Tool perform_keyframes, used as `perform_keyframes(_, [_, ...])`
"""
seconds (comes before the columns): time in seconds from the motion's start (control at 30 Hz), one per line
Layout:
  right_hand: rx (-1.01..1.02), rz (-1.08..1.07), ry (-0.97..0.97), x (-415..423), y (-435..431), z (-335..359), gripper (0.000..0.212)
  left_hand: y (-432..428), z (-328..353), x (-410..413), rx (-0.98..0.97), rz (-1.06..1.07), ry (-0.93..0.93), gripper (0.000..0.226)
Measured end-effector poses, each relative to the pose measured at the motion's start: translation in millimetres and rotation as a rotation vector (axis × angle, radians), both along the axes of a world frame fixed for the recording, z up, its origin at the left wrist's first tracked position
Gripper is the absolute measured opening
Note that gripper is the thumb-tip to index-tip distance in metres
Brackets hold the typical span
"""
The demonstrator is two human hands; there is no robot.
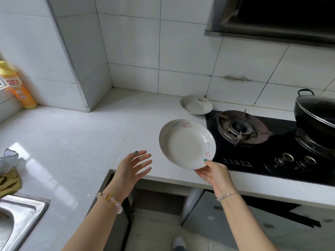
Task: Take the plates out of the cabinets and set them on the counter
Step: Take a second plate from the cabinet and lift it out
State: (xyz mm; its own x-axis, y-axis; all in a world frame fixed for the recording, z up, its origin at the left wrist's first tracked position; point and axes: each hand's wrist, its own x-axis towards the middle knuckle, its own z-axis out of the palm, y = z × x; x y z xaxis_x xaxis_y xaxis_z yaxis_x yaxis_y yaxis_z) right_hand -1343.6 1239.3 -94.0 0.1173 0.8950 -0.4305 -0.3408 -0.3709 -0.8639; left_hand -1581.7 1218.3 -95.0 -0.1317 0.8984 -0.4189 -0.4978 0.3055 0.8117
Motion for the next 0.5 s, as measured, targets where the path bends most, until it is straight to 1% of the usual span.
perform_keyframes(0.37, [-0.095,0.04,0.031,34.6,138.1,-44.0,0.013,109.2,-6.6,51.3,-0.084,0.118,-0.024,0.024])
perform_keyframes(0.5, [-0.152,0.03,0.059,48.1,172.0,-55.5,0.021,132.3,-13.8,63.7,-0.111,0.127,-0.007,0.025])
